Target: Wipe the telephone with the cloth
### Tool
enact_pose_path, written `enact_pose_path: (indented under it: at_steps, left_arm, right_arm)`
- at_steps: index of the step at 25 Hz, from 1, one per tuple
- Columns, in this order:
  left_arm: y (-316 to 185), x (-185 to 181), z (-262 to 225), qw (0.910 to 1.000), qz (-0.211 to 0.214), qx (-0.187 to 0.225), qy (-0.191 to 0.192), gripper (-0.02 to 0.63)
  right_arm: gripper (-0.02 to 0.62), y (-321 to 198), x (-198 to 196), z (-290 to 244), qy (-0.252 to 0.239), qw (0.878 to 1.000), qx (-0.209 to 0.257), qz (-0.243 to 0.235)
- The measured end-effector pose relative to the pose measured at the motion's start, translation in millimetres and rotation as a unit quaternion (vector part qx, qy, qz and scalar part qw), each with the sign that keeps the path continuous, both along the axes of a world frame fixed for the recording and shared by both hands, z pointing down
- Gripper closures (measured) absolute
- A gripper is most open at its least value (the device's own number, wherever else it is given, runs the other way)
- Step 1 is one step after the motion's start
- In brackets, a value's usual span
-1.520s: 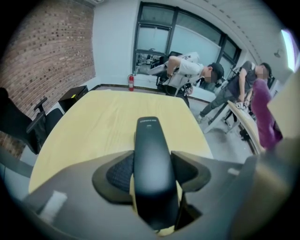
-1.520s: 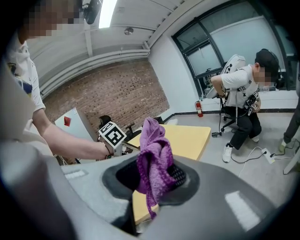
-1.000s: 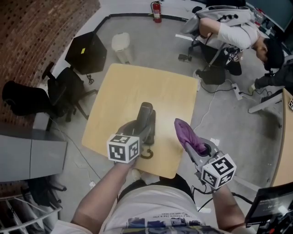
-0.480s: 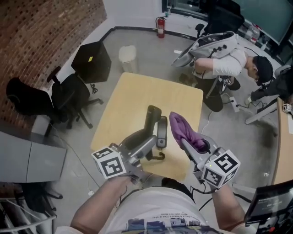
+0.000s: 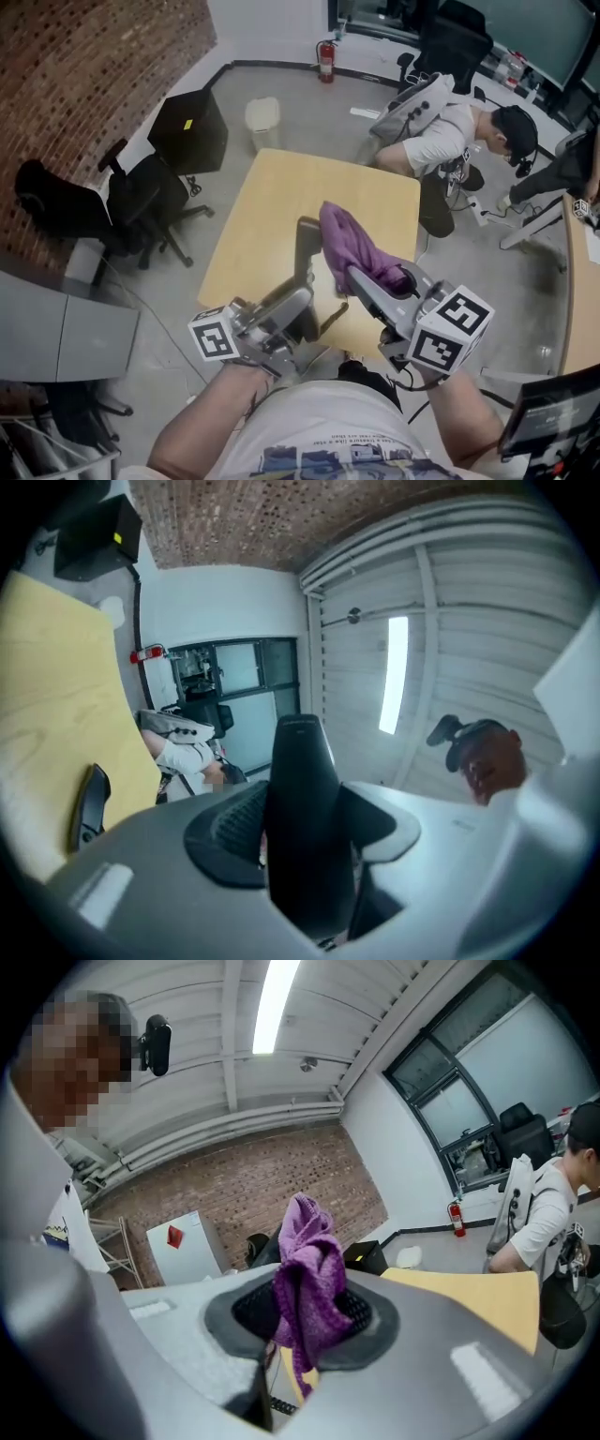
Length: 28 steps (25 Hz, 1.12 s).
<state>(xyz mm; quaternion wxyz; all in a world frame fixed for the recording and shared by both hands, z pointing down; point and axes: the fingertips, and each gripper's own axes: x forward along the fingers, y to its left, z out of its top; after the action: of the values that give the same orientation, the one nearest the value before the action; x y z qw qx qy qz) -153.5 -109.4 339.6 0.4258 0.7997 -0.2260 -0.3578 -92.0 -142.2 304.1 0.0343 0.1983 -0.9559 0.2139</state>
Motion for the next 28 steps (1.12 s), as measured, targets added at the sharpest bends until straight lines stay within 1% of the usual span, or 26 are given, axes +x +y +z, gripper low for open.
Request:
enact_pose_path:
  at_steps: [4,7,8,14,20,22,24,26,28]
  left_arm:
    - [7.2,-5.0,-5.0,0.9990,0.015,0.011,0.041,0.350]
    - [11.2,-4.2,-22.5,0.9939,0.037,0.022,0.102,0.350]
    - [12.3,-4.9,-25.5,0.9923,0.041,0.025,0.114,0.350]
    - [17.8,-5.1,-28.2,0.9893,0.061,0.037,0.127,0.350]
    - [25.3,-13.9,-35.9,0.9845,0.068,0.048,0.154,0.350]
    - [27.8,-15.1,-40.5,0.9813,0.073,0.054,0.170,0.350]
    - [30.3,-15.3,-44.8,0.9787,0.079,0.060,0.179,0.350]
    - [32.3,-14.5,-49.3,0.9761,0.089,0.067,0.186,0.350]
    - [34.2,-13.3,-53.5,0.9735,0.099,0.074,0.193,0.350]
  right_arm:
    - [0.509,25.2,-14.4,-3.6,0.014,1.000,0.008,-0.019]
    - [0.509,45.4,-21.4,-0.8,0.037,0.999,0.021,-0.033]
    - [0.509,53.0,-23.7,0.9,0.046,0.998,0.026,-0.041]
    - [0.509,86.0,-24.3,8.0,0.097,0.989,0.077,-0.076]
    - [0.509,128.8,-22.3,13.8,0.141,0.975,0.102,-0.136]
    - [0.509,135.7,-17.2,12.5,0.142,0.973,0.102,-0.148]
    - [0.509,131.1,-11.3,3.7,0.126,0.978,0.092,-0.135]
    - [0.509,115.6,-4.4,-9.2,0.107,0.986,0.081,-0.104]
    - [0.509,92.5,3.1,-20.5,0.103,0.989,0.080,-0.068]
